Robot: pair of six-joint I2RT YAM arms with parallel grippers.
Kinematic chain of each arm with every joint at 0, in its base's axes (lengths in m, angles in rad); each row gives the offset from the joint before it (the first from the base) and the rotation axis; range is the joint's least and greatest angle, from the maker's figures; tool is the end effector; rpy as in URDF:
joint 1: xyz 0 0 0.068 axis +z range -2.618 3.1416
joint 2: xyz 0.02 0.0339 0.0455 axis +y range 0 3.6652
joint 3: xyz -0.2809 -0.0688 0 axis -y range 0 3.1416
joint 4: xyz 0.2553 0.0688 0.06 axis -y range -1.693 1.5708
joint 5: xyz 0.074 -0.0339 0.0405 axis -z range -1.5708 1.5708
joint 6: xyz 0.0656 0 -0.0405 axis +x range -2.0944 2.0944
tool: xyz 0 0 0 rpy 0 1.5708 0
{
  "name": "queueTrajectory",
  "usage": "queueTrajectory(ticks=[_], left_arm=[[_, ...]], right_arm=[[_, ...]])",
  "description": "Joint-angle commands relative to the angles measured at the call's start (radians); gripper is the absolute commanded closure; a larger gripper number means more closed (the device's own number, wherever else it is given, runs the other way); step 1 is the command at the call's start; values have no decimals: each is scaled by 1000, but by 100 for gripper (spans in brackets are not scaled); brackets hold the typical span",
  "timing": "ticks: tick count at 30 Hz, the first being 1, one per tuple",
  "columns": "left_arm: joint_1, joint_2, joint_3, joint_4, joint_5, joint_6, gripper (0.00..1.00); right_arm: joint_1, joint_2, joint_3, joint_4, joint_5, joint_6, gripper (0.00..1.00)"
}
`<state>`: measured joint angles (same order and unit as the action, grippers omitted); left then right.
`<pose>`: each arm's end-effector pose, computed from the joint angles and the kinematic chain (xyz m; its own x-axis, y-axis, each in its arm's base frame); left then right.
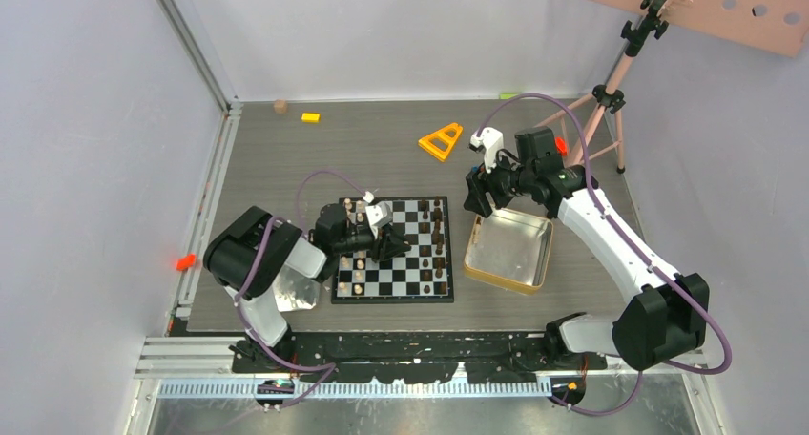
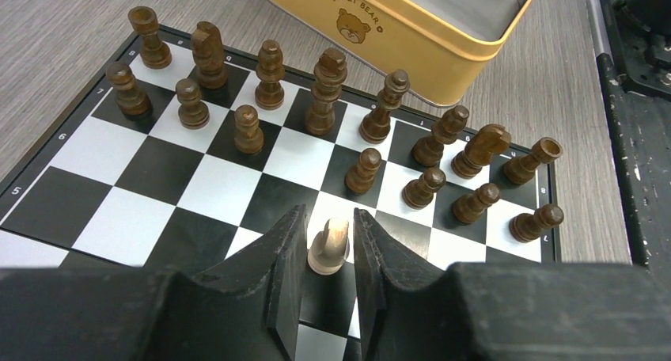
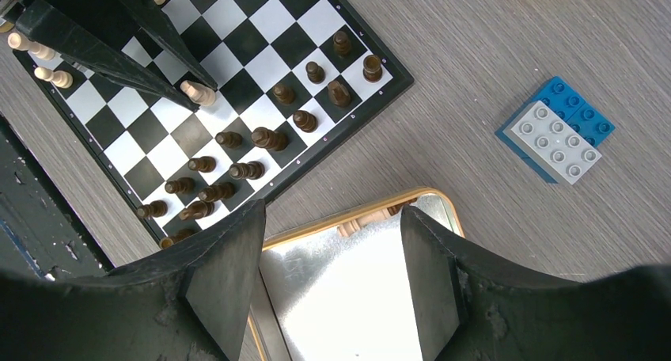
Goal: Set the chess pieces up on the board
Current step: Place the chess piece on the chessboard.
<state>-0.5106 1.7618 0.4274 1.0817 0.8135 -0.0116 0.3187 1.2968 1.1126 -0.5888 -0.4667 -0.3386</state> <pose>0.2443 -0.1915 0.1254 -0.2291 0.1192 -0.9661 0.9470 0.2569 -0.1929 0.2765 0.1223 0.3036 -0.4309 -0.4546 -0.7795 -0.7727 0.6321 0.0586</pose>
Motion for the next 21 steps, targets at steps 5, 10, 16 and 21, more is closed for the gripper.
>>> queueTrajectory(ticks=[5,10,16,21], left_arm=[[-2,0,-10,69,-14,59,66],[-3,-14,-12,75,-12,57,64],[-3,-40,-9,57,-18,56,64],[-3,-47,0,49,-19,59,67]], right_arm=[[-3,3,9,37,-15,-7,31],[-3,7,9,38,-15,-8,31],[-3,9,8,33,-16,-6,31],[-3,9,8,31,-18,-7,31]])
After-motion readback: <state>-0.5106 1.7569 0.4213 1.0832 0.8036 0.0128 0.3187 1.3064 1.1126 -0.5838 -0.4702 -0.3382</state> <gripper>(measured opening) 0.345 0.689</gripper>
